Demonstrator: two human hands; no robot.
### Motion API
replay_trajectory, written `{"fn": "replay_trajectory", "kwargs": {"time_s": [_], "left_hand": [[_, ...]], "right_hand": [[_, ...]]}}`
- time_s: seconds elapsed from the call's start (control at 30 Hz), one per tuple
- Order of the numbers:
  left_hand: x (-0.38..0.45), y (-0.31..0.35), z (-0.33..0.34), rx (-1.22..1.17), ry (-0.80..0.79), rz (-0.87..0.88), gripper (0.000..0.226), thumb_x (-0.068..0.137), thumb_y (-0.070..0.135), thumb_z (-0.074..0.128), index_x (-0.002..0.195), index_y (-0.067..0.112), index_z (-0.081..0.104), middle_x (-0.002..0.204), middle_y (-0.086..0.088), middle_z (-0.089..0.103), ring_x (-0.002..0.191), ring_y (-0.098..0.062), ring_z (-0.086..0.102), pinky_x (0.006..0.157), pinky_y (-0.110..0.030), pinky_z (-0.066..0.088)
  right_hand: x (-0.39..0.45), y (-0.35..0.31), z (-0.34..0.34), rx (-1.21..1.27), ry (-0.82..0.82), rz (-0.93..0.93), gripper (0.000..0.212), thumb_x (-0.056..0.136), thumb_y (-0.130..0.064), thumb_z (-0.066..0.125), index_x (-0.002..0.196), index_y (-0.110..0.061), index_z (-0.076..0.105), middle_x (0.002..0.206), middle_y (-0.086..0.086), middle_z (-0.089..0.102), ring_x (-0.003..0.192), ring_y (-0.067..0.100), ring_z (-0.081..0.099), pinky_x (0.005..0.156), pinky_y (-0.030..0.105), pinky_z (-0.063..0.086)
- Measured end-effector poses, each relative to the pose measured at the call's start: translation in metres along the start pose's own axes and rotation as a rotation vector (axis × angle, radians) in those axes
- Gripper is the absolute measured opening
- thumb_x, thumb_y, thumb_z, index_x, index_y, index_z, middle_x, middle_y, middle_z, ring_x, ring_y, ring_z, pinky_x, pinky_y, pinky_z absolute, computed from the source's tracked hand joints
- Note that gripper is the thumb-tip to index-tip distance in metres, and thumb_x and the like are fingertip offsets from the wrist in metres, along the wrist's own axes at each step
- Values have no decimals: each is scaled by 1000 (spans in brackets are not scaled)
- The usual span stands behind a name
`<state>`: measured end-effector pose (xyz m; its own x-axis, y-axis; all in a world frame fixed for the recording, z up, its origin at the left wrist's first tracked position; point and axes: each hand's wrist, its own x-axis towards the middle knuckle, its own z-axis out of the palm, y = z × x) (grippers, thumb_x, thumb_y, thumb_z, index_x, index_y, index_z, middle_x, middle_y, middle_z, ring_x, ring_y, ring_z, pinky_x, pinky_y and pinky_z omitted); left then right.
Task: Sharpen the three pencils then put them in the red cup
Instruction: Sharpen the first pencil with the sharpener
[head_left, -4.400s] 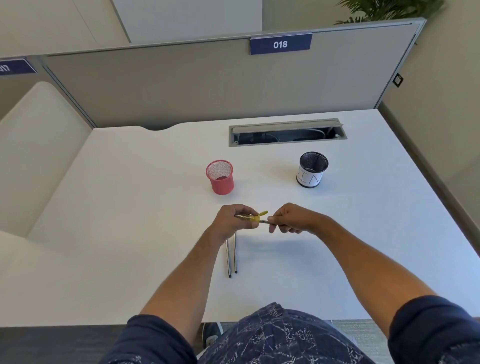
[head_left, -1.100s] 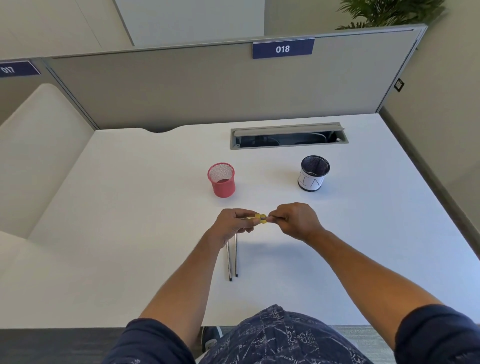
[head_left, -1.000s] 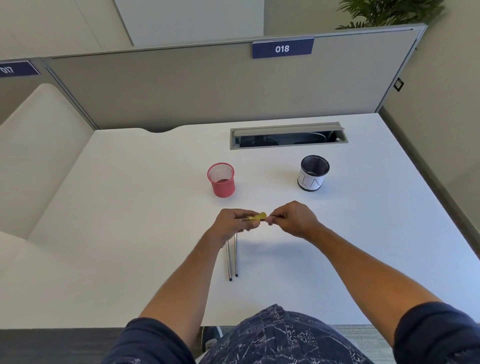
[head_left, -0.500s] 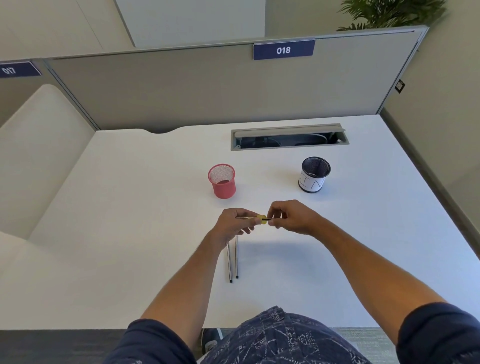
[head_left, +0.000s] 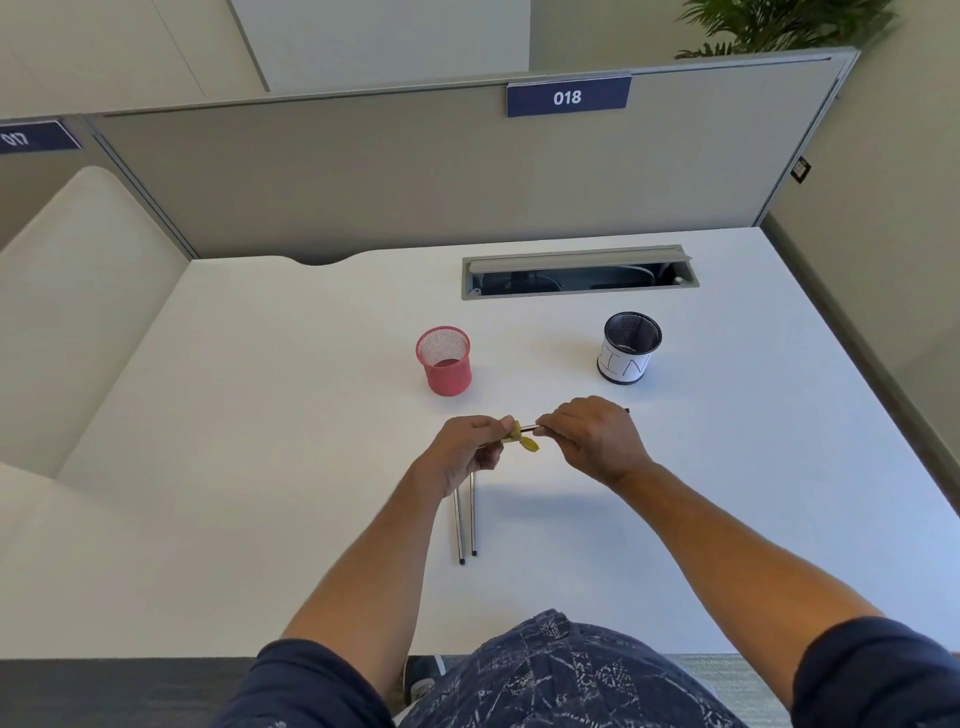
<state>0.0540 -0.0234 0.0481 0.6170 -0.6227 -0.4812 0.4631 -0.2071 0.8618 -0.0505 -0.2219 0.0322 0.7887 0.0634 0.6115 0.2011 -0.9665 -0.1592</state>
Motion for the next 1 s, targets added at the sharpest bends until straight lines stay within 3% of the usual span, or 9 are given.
{"fn": "replay_trajectory", "kwargs": {"time_s": [0.1, 0.2, 0.3, 0.4, 0.47, 0.63, 0.77, 0.9, 1.0], "left_hand": [[1, 1, -3, 102, -9, 55, 19, 83, 22, 83, 93, 6, 79, 72, -9, 54, 63, -19, 44, 64, -26, 45], [1, -1, -7, 224, 3, 64, 19, 81, 19, 84, 98, 10, 81, 78, -7, 63, 69, -20, 51, 73, -32, 46], [-1, -4, -9, 311, -10, 63, 19, 82, 16, 84, 101, 12, 81, 79, -4, 68, 68, -15, 55, 70, -28, 41], [-4, -5, -9, 304, -31, 63, 23, 83, 9, 82, 106, 8, 80, 79, -4, 70, 63, -6, 57, 63, -17, 43], [-4, -6, -8, 288, -48, 73, 25, 83, 5, 82, 108, 5, 80, 82, -7, 71, 63, -6, 58, 63, -15, 46], [-3, -8, -4, 290, -64, 117, 32, 78, -2, 84, 108, 4, 79, 91, -10, 74, 80, -15, 64, 80, -26, 51], [1, -9, -3, 311, -53, 173, 37, 71, -3, 88, 105, 10, 81, 92, -8, 77, 88, -20, 66, 93, -36, 53], [2, -10, 0, 309, -84, 173, 34, 73, -2, 87, 101, 17, 83, 91, -8, 77, 84, -19, 63, 83, -32, 50], [0, -11, -1, 324, -70, 173, 29, 78, 5, 86, 106, 14, 83, 92, -17, 77, 76, -14, 61, 71, -29, 47]], "right_hand": [[2, -4, -5, 56, -129, 201, 29, 95, -43, 57, 80, -26, 76, 65, -7, 66, 57, 23, 60, 47, 27, 40], [11, -8, -11, 186, -512, 517, 23, 95, -45, 61, 87, -32, 78, 67, -9, 66, 65, 16, 57, 60, 30, 45], [17, -7, -15, 406, -716, 683, 22, 93, -42, 67, 80, -30, 79, 64, -5, 63, 57, 8, 50, 57, 27, 41], [17, -6, -18, 616, -789, 732, 24, 95, -33, 68, 79, -19, 81, 61, -2, 57, 50, 4, 43, 47, 16, 32], [16, -5, -21, 666, -810, 739, 26, 95, -32, 68, 79, -16, 80, 59, -1, 54, 52, 9, 41, 46, 17, 31], [19, -5, -26, 760, -858, 814, 31, 96, -32, 67, 75, -11, 78, 53, -1, 47, 49, 11, 37, 47, 19, 30], [18, -1, -25, 897, -964, 961, 35, 99, -33, 62, 80, -8, 76, 55, 1, 36, 49, 15, 22, 48, 24, 16], [15, 2, -26, 895, -1037, 966, 32, 100, -36, 57, 88, -13, 74, 59, 1, 35, 52, 15, 21, 50, 25, 15], [14, 3, -26, 854, -961, 926, 28, 91, -34, 71, 99, -8, 66, 59, 5, 50, 53, 16, 30, 48, 24, 21]]}}
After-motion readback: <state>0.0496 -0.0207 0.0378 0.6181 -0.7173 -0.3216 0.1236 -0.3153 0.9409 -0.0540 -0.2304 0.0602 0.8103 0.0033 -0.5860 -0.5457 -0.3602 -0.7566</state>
